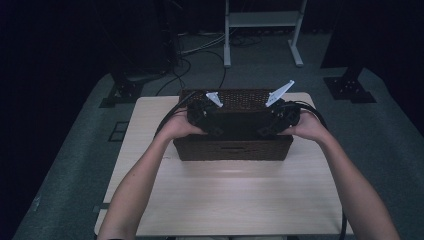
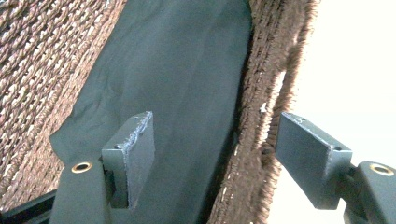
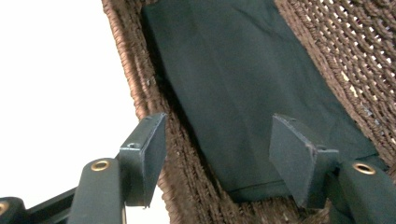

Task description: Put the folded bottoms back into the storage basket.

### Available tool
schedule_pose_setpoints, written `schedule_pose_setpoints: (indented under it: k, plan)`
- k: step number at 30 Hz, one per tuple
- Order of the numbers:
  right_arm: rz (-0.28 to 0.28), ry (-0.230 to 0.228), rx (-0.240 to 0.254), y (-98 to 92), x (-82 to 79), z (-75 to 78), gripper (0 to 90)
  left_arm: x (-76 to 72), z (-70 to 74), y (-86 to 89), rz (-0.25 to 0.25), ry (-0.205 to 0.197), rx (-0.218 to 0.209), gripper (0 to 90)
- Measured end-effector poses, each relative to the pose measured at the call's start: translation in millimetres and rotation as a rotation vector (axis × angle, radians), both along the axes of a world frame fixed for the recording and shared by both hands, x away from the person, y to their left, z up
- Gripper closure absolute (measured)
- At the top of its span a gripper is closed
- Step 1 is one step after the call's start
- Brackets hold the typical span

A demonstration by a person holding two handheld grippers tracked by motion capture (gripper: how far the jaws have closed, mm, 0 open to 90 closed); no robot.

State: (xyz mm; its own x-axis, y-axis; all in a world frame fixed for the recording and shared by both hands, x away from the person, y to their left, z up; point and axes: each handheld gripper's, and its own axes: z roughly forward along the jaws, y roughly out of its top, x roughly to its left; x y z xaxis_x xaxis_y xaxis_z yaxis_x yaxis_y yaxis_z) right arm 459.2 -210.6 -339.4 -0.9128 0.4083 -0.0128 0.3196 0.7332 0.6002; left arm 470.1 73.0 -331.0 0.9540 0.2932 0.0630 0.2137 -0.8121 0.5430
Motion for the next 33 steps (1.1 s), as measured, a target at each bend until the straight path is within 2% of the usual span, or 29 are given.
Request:
schedule_pose_setpoints:
  k: [6, 11, 16, 23, 33]
  plan:
    - [0.004, -0.011, 0.010, -6.2, -9.7, -0.6, 35.5, -8.3, -1.3, 5.2, 0.016, -0.006, -0.032, 26.7]
    - [0.019, -0.022, 0.010, -8.1, -14.2, -0.1, 35.3, -13.4, -2.7, 7.5, 0.009, -0.007, -0.035, 26.6]
    - [0.013, -0.018, 0.006, -9.8, -21.8, 0.4, 35.2, -20.2, -6.2, 11.8, 0.007, -0.012, -0.013, 25.5]
    - [0.011, -0.027, 0.025, -14.8, -29.1, 0.6, 35.3, -29.3, -6.7, 18.6, 0.005, -0.015, -0.024, 24.5]
    - [0.007, -0.025, 0.022, -14.5, -39.3, 0.0, 35.2, -40.8, -9.1, 20.9, -0.009, -0.026, -0.024, 24.5]
